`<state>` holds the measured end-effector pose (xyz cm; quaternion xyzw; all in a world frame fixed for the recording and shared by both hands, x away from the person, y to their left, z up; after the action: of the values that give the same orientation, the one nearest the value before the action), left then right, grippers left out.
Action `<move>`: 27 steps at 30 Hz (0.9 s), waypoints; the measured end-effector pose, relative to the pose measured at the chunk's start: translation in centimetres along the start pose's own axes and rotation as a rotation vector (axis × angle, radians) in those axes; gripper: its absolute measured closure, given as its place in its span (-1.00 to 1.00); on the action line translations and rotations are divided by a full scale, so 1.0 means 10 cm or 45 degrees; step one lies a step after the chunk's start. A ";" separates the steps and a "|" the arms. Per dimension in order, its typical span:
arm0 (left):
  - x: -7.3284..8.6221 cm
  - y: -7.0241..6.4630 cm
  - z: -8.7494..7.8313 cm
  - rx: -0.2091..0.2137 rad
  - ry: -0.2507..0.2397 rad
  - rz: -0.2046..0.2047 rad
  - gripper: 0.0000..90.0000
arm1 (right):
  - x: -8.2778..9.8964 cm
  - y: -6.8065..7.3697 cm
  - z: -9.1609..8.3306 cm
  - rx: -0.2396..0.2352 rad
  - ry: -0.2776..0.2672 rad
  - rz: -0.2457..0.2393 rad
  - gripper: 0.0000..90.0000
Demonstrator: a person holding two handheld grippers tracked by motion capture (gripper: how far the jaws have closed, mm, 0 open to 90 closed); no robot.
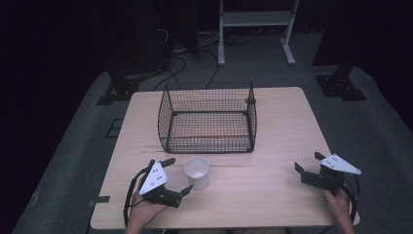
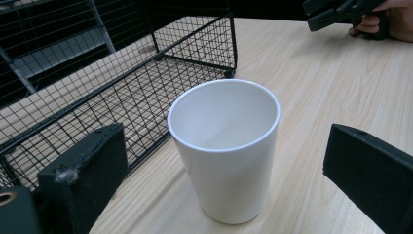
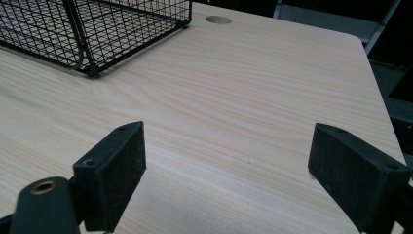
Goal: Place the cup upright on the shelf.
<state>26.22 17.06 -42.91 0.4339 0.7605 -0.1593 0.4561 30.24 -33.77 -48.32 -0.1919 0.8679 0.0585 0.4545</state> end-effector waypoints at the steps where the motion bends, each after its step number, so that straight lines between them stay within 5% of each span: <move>1: 0.00 0.00 0.01 0.002 0.004 -0.001 -0.96 | 0.00 0.00 0.00 0.000 0.000 0.000 -0.71; 27: -0.09 -0.01 0.31 0.052 0.150 -0.005 -0.96 | 0.00 0.01 0.00 -0.003 0.001 -0.007 -0.71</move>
<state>28.00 14.54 -43.83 0.4504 0.7833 -0.1499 0.4014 30.24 -33.70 -48.33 -0.1949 0.8675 0.0580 0.4540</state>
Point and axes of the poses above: each handheld gripper's, and its own axes: z roughly forward along the jaws, x roughly out of its underside, y roughly to its left, the point moved 1 cm from there along z, roughly forward along the jaws, and after that the axes turned 11 degrees about y, right-handed, at the moved point
